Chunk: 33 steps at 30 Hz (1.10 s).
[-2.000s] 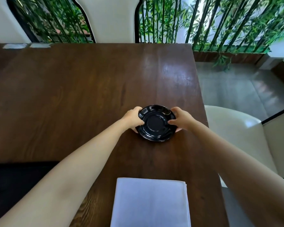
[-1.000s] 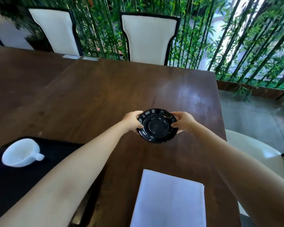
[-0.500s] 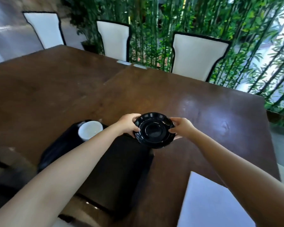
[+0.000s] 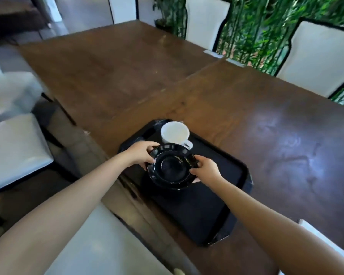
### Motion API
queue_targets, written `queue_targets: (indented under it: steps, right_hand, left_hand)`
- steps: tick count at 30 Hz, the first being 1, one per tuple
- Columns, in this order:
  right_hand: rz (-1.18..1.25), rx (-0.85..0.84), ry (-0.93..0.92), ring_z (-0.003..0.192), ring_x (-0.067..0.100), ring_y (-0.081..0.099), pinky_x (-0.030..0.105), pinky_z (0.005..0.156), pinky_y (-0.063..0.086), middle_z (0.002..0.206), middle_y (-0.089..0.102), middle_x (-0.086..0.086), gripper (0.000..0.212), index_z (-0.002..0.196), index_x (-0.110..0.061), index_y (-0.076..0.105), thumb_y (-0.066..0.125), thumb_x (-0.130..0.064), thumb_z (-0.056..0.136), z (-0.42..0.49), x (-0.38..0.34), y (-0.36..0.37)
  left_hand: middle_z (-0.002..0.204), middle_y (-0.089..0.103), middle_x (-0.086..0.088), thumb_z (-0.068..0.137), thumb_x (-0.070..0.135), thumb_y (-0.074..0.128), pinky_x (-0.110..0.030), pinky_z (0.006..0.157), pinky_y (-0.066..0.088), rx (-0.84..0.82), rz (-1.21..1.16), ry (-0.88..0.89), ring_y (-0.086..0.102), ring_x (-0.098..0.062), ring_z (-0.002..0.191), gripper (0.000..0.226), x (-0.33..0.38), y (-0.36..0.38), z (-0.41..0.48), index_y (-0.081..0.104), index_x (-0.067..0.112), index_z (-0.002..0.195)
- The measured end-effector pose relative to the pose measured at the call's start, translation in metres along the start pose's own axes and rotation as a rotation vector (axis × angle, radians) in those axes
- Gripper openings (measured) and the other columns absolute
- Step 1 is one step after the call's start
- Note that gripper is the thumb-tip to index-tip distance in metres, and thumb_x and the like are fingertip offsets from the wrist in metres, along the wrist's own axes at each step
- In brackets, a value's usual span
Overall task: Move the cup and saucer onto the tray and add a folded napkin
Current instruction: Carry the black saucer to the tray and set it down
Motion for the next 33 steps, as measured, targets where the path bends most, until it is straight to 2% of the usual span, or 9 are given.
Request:
queue_targets:
  steps: [8, 10, 15, 18, 23, 26, 29, 31, 33]
  right_hand:
    - [-0.015, -0.004, 0.003, 0.087, 0.029, 0.068, 0.046, 0.078, 0.058, 0.099, 0.069, 0.011, 0.039, 0.113, -0.018, 0.060, 0.056, 0.006, 0.083, 0.007, 0.000, 0.056]
    - [-0.015, 0.015, 0.011, 0.085, 0.027, 0.069, 0.042, 0.075, 0.060, 0.098, 0.069, 0.010, 0.040, 0.114, -0.019, 0.060, 0.056, 0.006, 0.083, 0.009, -0.002, 0.062]
    - [-0.025, 0.038, 0.009, 0.077, 0.024, 0.070, 0.033, 0.067, 0.061, 0.091, 0.069, 0.007, 0.037, 0.106, -0.020, 0.060, 0.053, 0.008, 0.082, 0.015, -0.004, 0.069]
    - [-0.066, 0.043, 0.000, 0.068, 0.020, 0.070, 0.022, 0.058, 0.059, 0.085, 0.068, 0.001, 0.037, 0.107, -0.021, 0.059, 0.052, 0.007, 0.083, 0.018, -0.004, 0.072]
    - [-0.090, 0.052, 0.007, 0.065, 0.019, 0.071, 0.031, 0.065, 0.061, 0.085, 0.068, 0.000, 0.038, 0.100, -0.027, 0.055, 0.051, 0.006, 0.083, 0.024, -0.002, 0.072]
    - [-0.082, 0.056, 0.010, 0.064, 0.019, 0.071, 0.019, 0.053, 0.057, 0.088, 0.068, 0.001, 0.039, 0.099, -0.029, 0.053, 0.051, 0.007, 0.083, 0.025, -0.003, 0.072]
    - [-0.077, 0.058, 0.021, 0.061, 0.019, 0.069, 0.014, 0.045, 0.053, 0.088, 0.066, 0.001, 0.040, 0.103, -0.027, 0.053, 0.050, 0.006, 0.083, 0.027, -0.004, 0.071]
    - [-0.093, 0.054, 0.032, 0.060, 0.021, 0.069, 0.018, 0.047, 0.055, 0.088, 0.067, 0.003, 0.038, 0.107, -0.024, 0.055, 0.050, 0.004, 0.083, 0.029, -0.004, 0.071]
    - [-0.131, 0.054, 0.034, 0.063, 0.025, 0.069, 0.031, 0.058, 0.060, 0.089, 0.066, 0.005, 0.034, 0.109, -0.018, 0.057, 0.050, 0.002, 0.082, 0.031, -0.005, 0.070]
  left_hand:
    - [0.118, 0.048, 0.001, 0.079, -0.006, 0.065, -0.028, 0.052, 0.057, 0.064, 0.045, -0.066, 0.065, -0.024, 0.084, 0.066, -0.050, -0.024, -0.002, 0.046, 0.023, 0.135]
    - [0.127, 0.052, -0.004, 0.078, -0.003, 0.067, -0.030, 0.061, 0.057, 0.088, 0.085, -0.051, 0.064, -0.025, 0.092, 0.065, -0.053, -0.026, 0.002, 0.047, 0.022, 0.135]
    - [0.135, 0.050, -0.012, 0.080, -0.004, 0.065, -0.026, 0.052, 0.054, 0.101, 0.138, -0.041, 0.062, -0.031, 0.097, 0.063, -0.056, -0.028, 0.015, 0.047, 0.020, 0.135]
    - [0.136, 0.051, -0.012, 0.080, -0.001, 0.067, -0.025, 0.067, 0.049, 0.111, 0.224, -0.015, 0.057, -0.031, 0.110, 0.063, -0.058, -0.028, 0.024, 0.047, 0.021, 0.135]
    - [0.132, 0.053, -0.012, 0.080, 0.002, 0.068, -0.025, 0.073, 0.044, 0.126, 0.285, 0.002, 0.053, -0.027, 0.115, 0.062, -0.061, -0.027, 0.034, 0.048, 0.022, 0.135]
    - [0.129, 0.054, -0.012, 0.079, 0.003, 0.069, -0.026, 0.081, 0.041, 0.120, 0.329, 0.009, 0.051, -0.026, 0.117, 0.063, -0.060, -0.027, 0.040, 0.047, 0.021, 0.136]
    - [0.128, 0.054, -0.012, 0.080, 0.003, 0.069, -0.027, 0.080, 0.043, 0.124, 0.344, 0.015, 0.053, -0.027, 0.116, 0.063, -0.057, -0.027, 0.044, 0.046, 0.020, 0.136]
    - [0.129, 0.053, -0.013, 0.080, 0.002, 0.068, -0.029, 0.077, 0.045, 0.125, 0.340, 0.016, 0.054, -0.028, 0.114, 0.063, -0.057, -0.027, 0.044, 0.045, 0.020, 0.136]
    - [0.130, 0.052, -0.013, 0.080, 0.001, 0.067, -0.028, 0.075, 0.046, 0.134, 0.342, 0.013, 0.054, -0.029, 0.114, 0.064, -0.056, -0.026, 0.044, 0.044, 0.020, 0.137]
Point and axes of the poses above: each hand's wrist, its own z-axis towards the middle knuckle, its own y-axis out of the palm, x = y × z, the point moved 1 cm from there along z, towards the middle knuckle
